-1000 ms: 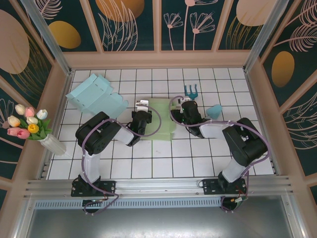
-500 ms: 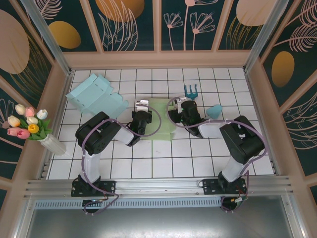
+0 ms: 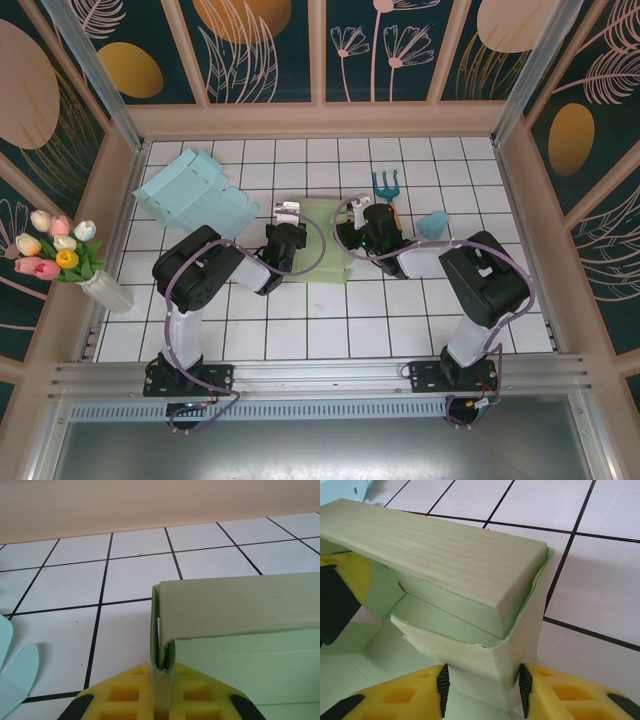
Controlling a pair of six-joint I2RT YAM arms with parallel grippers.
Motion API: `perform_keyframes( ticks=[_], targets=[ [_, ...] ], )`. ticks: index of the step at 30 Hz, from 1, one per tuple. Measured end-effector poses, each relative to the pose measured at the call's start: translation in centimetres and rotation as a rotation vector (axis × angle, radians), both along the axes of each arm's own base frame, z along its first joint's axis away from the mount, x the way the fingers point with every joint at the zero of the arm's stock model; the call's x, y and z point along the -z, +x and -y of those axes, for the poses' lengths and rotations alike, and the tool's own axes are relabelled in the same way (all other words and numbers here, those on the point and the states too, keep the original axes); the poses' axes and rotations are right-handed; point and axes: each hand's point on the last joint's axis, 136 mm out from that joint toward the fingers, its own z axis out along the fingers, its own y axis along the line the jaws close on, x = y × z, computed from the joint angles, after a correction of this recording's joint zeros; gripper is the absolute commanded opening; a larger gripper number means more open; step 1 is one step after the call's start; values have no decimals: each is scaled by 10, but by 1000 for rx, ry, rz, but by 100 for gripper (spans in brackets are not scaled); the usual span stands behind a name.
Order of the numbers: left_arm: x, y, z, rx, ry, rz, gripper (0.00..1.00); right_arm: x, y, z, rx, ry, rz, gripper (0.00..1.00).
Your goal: Fold the paper box
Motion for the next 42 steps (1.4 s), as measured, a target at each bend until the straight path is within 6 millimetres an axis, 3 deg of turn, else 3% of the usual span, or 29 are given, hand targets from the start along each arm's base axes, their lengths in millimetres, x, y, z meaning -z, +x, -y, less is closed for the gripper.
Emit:
perform_keyframes(
  ticks=[11, 23, 42],
  targets=[
    [0, 0, 1, 4, -1, -1, 5, 6, 10, 1, 45, -29, 14, 48],
    [0, 0, 3, 15, -3, -3, 5, 11, 24, 7, 112, -59, 39, 40],
    [-5, -1, 16, 58, -22, 3, 5, 7, 49, 46, 414, -156, 94, 36]
  ],
)
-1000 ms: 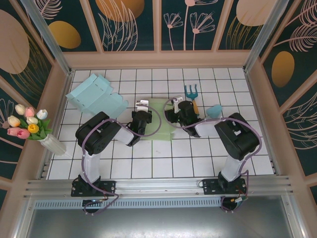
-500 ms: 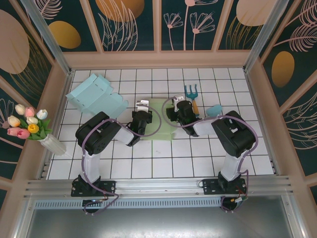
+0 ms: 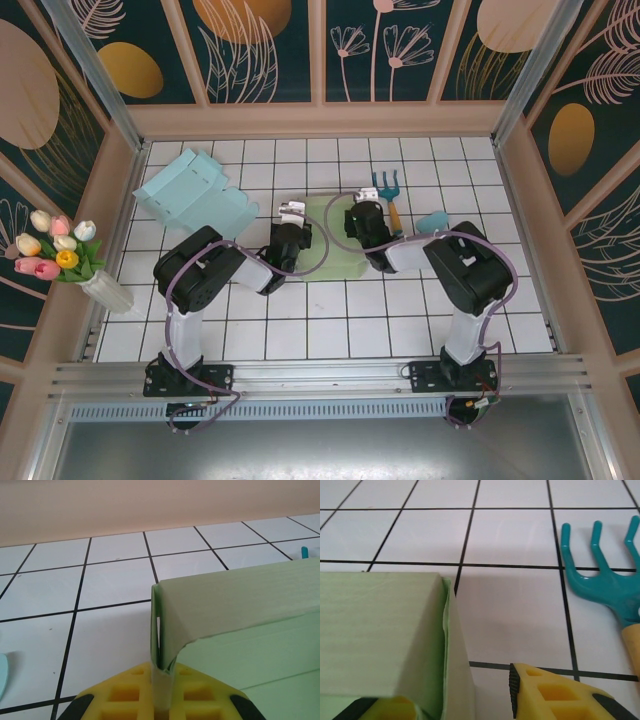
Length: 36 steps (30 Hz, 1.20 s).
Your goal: Fold the paper box
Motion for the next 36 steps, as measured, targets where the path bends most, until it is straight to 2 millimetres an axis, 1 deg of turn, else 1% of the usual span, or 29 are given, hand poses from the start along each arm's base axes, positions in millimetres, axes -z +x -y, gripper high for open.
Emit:
perform_keyframes(
  ticks=[7, 14, 25, 28, 33, 36],
  targets=[
    [-3, 3, 8, 11, -6, 5, 4, -4, 2, 10, 98, -16, 7, 36],
    [-4, 6, 9, 1, -4, 2, 4, -8, -2, 9, 149, -46, 21, 36],
    [0, 8, -4, -57, 28, -9, 4, 4, -5, -8, 48, 48, -40, 41],
    [2, 8, -6, -65, 33, -11, 4, 7, -7, -12, 28, 77, -56, 44],
    [2, 9, -8, -77, 37, -11, 4, 13, -16, -23, -39, 131, -84, 51],
    [2, 9, -9, -80, 39, -11, 4, 14, -24, -25, -68, 155, -103, 53]
  ],
)
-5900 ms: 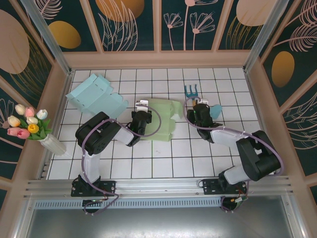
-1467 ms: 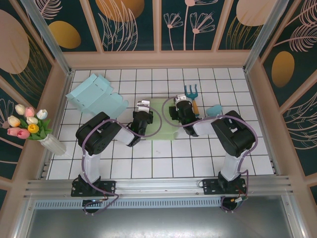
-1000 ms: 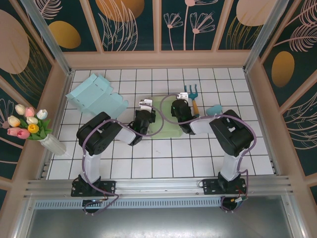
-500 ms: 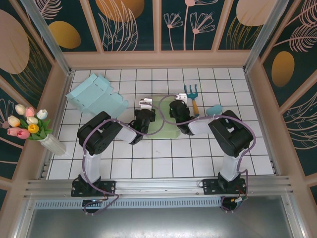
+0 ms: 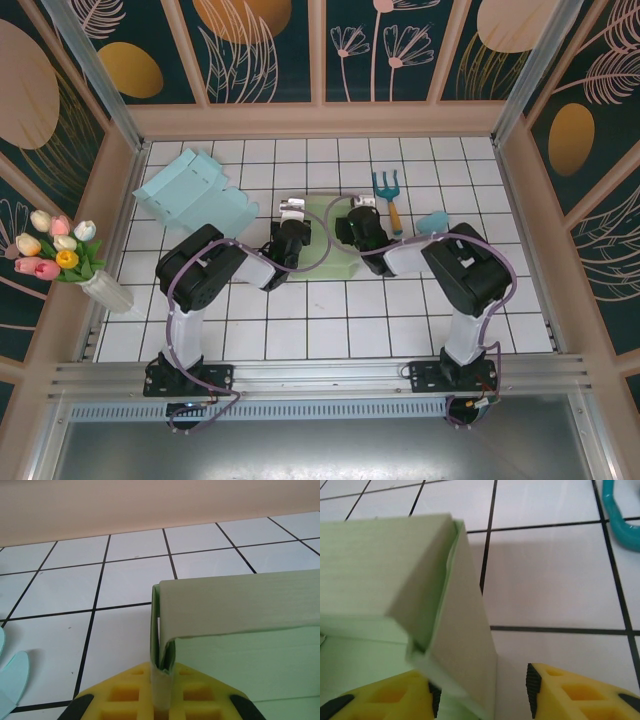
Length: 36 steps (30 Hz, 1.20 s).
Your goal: Fold the paper box
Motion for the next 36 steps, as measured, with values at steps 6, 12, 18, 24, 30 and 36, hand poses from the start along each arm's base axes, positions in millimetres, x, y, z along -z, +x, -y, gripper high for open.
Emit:
perform_keyframes(
  ticks=[6, 12, 18, 24, 30, 36],
  targets=[
    [0, 0, 0, 0, 0, 0, 4, -27, -11, 1, -25, 61, 31, 55],
    [0, 0, 0, 0, 0, 0, 4, -69, -22, 12, -11, 105, 94, 57],
    [1, -1, -1, 2, 1, -2, 4, -86, -11, 29, 22, 125, 107, 58],
    [2, -2, -1, 5, 1, -3, 4, -76, 21, 42, 54, 149, 59, 57],
    [2, -2, -1, 5, 1, -3, 4, -62, 31, 31, 19, 168, 11, 56],
    [2, -2, 0, 7, 1, -3, 4, -60, 32, 25, 4, 189, -4, 56]
  ],
)
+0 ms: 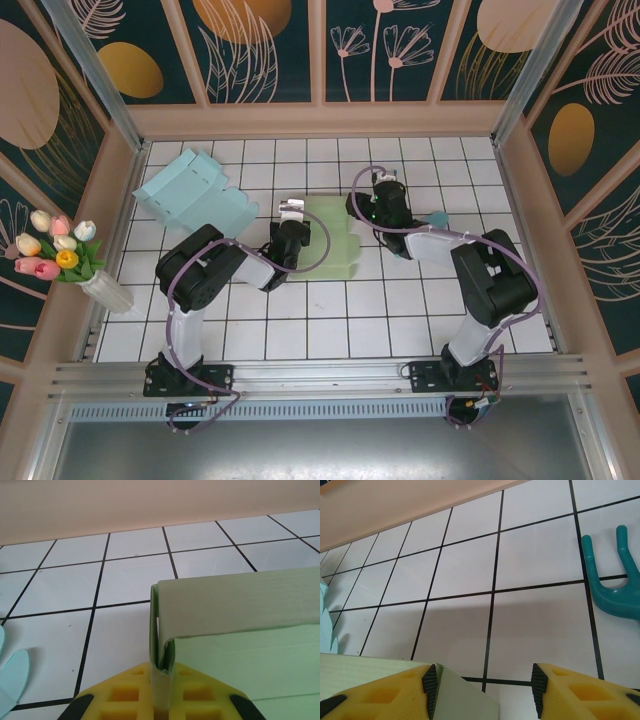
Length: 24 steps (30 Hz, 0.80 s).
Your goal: Fold the paper box
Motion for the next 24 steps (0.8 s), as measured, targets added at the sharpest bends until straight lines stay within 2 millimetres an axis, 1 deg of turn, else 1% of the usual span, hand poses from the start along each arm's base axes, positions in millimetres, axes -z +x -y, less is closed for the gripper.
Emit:
perform_keyframes(
  ticks=[5, 11, 17, 21, 24],
  targets=[
    [0, 0, 0, 0, 0, 0, 4, 5, 2, 0, 5, 1, -5, 55],
    [2, 0, 0, 0, 4, -5, 4, 6, 7, -1, 19, 21, 16, 55],
    [1, 3, 0, -4, 9, -11, 3, 6, 5, 0, 23, 26, 14, 55],
    [-3, 9, 5, -5, 16, -19, 3, 0, -5, 5, 23, 19, 1, 56],
    [-5, 14, 11, 11, 27, -37, 3, -15, -19, 13, 25, 22, 10, 56]
  ],
)
